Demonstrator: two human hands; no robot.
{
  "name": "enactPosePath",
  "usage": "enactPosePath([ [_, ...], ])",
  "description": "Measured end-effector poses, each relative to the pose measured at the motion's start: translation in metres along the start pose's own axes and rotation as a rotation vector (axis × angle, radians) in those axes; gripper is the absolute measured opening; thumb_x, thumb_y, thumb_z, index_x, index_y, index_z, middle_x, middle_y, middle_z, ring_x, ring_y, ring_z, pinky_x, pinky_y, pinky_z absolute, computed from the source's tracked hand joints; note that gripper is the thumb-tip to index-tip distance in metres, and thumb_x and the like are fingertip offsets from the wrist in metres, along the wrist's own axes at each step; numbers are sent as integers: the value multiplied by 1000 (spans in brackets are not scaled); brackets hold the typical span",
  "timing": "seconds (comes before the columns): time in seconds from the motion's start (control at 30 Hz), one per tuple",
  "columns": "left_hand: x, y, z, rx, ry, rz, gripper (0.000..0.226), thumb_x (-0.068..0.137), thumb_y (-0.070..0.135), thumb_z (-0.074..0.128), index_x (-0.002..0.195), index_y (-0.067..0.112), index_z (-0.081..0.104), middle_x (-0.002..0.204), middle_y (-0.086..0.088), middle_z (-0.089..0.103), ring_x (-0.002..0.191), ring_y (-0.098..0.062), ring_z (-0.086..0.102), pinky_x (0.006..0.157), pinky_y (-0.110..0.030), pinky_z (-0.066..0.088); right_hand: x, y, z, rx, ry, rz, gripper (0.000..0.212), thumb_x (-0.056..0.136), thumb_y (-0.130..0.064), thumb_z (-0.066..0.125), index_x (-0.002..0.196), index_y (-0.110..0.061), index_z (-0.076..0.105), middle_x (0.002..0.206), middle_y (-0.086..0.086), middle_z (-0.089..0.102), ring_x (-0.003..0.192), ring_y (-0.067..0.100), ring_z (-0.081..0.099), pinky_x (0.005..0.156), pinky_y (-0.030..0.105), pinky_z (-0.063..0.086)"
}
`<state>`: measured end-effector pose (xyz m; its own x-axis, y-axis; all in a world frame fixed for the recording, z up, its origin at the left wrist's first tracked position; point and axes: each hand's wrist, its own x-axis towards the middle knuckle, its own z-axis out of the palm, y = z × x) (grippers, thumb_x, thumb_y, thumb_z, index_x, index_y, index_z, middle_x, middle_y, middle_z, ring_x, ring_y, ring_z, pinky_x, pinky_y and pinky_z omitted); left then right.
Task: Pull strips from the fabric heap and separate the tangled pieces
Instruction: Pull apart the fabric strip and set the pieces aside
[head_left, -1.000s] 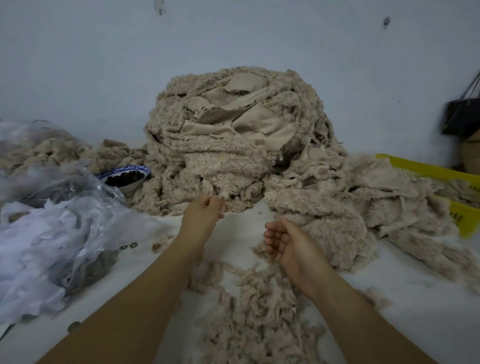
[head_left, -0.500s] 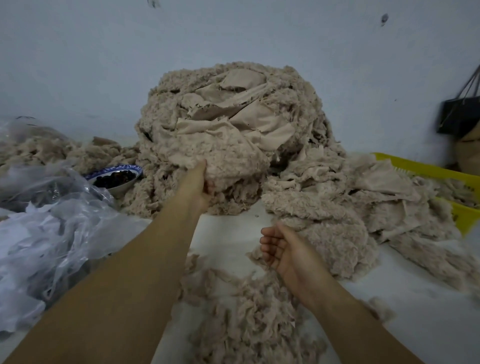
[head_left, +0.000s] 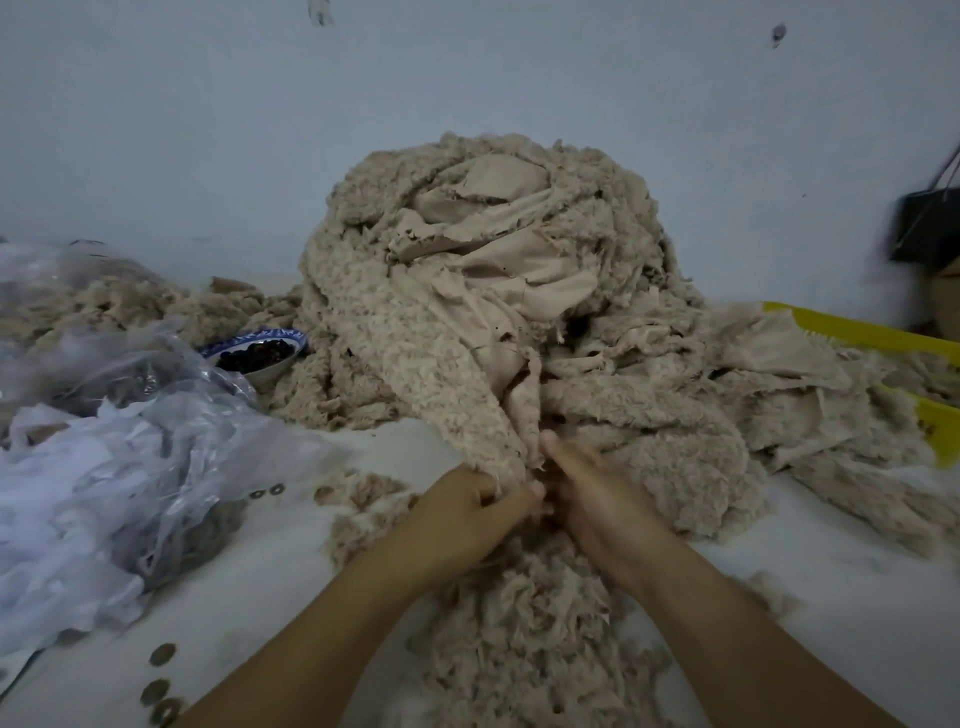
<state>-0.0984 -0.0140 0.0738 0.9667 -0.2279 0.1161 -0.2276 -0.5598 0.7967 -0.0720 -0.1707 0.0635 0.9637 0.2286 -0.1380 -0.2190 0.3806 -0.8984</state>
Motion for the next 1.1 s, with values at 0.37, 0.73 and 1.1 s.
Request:
enactPosePath([
  [0.37, -12, -18, 8, -15, 186, 8, 53, 96, 31, 59, 57, 17, 26, 50, 0, 22, 44, -12, 21, 47, -24, 20, 1, 6, 5, -1013, 143, -473, 32, 103, -19, 46, 133, -32, 52, 136, -17, 44, 119, 0, 49, 94, 10, 39],
  [0.73, -20, -15, -7, -217, 504, -151, 67, 101, 23, 53, 37, 26, 33, 37, 9, 29, 34, -6, 28, 48, -16, 25, 29, 5, 4, -1425, 2, -570, 20, 88, -1, 55, 87, -18, 45, 90, -9, 34, 75, 13, 43, 65, 34, 36],
  [1.1, -8, -38, -38, -435, 843, -443, 26, 101, 32, 50, 89, 11, 61, 95, -12, 65, 77, -25, 61, 71, -43, 52, 12, 3, -15, -1034, 164, -397, 31, 97, -20, 54, 68, -15, 43, 60, 3, 45, 51, 3, 36, 49, 20, 29],
])
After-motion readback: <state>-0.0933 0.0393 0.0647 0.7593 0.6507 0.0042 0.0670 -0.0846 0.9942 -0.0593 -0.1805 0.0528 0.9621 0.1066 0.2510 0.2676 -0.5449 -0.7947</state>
